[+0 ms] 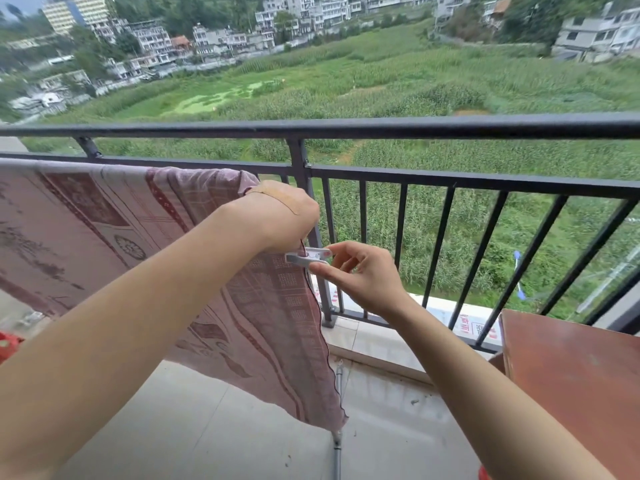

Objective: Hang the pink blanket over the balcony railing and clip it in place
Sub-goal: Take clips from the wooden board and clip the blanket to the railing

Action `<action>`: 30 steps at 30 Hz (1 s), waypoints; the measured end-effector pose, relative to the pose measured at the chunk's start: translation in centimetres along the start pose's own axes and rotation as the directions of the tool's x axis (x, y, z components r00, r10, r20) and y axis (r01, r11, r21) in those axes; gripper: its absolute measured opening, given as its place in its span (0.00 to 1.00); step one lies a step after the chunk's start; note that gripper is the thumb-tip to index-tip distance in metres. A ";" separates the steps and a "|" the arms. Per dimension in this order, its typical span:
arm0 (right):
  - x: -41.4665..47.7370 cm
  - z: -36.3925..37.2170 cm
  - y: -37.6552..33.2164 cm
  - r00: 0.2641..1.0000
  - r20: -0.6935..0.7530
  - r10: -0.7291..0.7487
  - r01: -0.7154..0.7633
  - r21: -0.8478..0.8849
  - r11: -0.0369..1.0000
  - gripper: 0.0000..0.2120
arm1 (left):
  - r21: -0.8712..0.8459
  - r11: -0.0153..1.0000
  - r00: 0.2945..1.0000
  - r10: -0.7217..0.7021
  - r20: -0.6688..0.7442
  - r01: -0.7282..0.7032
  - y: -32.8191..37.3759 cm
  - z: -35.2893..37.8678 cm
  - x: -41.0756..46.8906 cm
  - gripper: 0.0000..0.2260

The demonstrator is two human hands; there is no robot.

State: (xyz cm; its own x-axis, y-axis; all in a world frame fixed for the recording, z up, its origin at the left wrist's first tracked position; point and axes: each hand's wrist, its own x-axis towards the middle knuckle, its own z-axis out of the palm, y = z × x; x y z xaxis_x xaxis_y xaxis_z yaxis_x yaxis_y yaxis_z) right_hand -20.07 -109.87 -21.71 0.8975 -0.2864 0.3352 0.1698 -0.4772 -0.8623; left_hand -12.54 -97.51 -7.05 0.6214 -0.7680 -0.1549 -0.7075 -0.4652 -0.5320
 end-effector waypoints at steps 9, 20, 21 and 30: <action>-0.8 -0.5 1.4 0.996 -0.088 0.022 -0.021 0.014 1.000 0.23 | -0.076 0.993 0.981 0.079 -0.178 -0.094 0.5 1.6 0.0 0.10; -13.7 -6.3 10.8 0.872 -0.381 0.308 -0.475 -0.504 0.721 0.15 | -0.368 0.854 0.802 0.090 -0.591 -0.367 11.3 10.5 3.5 0.16; -16.4 -7.0 11.6 0.833 -0.425 0.355 -0.547 -0.535 0.644 0.15 | -0.402 0.826 0.799 0.094 -0.594 -0.396 13.3 11.8 3.6 0.15; -40.7 -11.7 10.9 0.329 -0.737 0.591 -0.938 -0.328 0.113 0.18 | -0.471 0.577 0.742 0.464 -0.483 -0.668 32.9 14.9 2.8 0.19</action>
State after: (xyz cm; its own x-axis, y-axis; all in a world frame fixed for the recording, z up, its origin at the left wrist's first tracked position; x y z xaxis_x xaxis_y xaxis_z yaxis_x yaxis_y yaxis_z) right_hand -59.50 -113.09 -40.30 0.0959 -0.9882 -0.1191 -0.9561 -0.0582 -0.2871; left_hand -29.01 -108.38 -37.38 -0.0301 -0.9987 0.0405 -0.9813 0.0372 0.1888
